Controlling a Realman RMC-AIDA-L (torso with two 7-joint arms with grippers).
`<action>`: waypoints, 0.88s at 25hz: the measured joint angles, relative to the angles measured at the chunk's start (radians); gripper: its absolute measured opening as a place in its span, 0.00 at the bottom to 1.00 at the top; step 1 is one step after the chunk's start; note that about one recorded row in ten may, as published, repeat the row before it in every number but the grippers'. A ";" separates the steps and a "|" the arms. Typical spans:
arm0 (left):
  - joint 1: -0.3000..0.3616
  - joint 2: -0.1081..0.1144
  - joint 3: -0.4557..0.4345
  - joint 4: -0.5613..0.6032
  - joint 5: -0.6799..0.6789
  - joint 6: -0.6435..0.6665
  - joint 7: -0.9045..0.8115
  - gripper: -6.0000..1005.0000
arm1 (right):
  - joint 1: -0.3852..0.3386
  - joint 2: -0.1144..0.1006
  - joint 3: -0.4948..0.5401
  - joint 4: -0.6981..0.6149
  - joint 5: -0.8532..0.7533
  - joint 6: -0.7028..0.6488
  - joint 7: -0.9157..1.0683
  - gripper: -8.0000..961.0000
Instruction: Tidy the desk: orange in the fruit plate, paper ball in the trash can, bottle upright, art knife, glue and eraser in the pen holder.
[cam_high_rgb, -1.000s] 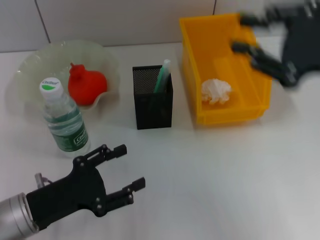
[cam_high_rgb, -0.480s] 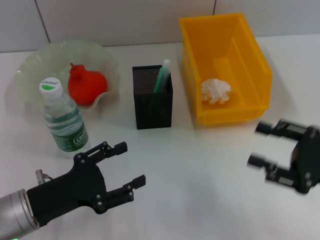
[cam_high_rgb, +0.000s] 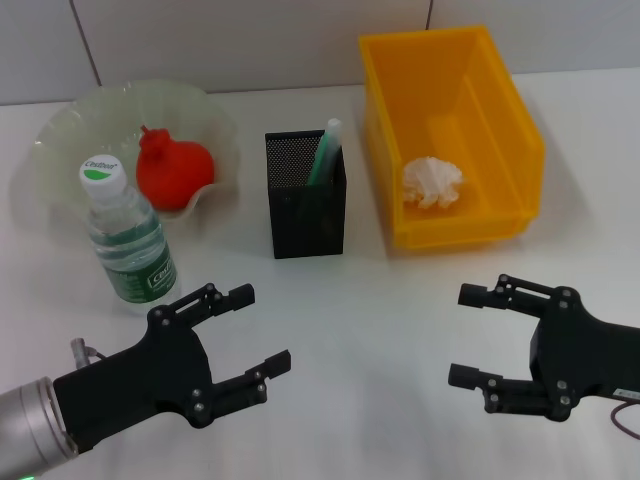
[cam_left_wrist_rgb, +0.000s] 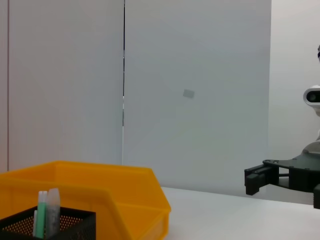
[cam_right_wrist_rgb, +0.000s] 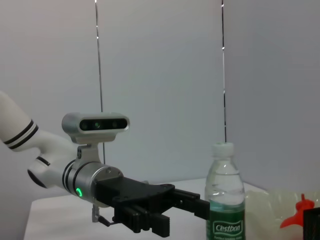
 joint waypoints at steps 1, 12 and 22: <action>0.001 0.000 0.001 0.000 0.000 -0.001 0.000 0.78 | 0.002 0.002 0.002 0.001 -0.007 0.003 0.000 0.82; 0.003 0.001 0.001 0.000 0.000 -0.001 0.000 0.78 | 0.008 0.021 0.007 0.003 -0.017 0.031 -0.011 0.82; 0.006 0.003 0.001 0.000 0.000 -0.001 0.000 0.78 | 0.011 0.034 0.019 0.004 -0.010 0.055 -0.028 0.82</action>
